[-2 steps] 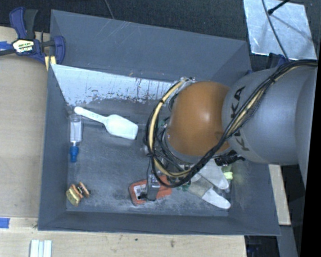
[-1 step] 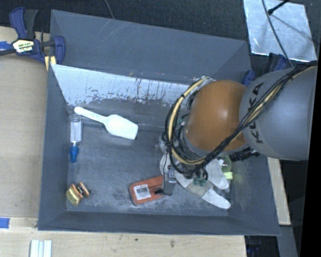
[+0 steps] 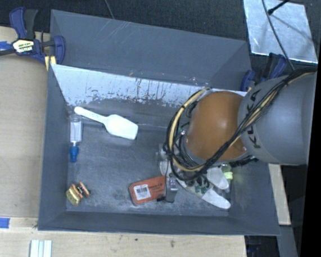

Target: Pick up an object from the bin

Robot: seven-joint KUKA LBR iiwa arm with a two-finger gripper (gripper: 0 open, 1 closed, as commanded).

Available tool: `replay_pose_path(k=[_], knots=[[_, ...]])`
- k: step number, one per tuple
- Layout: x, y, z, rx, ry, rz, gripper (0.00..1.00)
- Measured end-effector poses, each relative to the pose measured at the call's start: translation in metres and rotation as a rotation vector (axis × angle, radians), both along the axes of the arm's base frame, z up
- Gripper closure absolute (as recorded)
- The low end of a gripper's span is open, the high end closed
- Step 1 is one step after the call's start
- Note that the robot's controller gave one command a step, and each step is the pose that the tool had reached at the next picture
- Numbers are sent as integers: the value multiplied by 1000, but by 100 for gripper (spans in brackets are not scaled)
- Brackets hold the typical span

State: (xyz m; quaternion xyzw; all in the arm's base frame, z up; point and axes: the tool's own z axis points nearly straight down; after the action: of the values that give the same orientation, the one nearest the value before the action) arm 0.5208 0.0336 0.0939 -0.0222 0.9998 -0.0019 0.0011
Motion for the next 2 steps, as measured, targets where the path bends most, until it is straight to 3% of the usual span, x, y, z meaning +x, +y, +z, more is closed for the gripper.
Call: replay_pose_path(k=[1,2], knots=[[-6,32,-20,5,2,-21,100],[-6,32,-20,5,2,-22,100]])
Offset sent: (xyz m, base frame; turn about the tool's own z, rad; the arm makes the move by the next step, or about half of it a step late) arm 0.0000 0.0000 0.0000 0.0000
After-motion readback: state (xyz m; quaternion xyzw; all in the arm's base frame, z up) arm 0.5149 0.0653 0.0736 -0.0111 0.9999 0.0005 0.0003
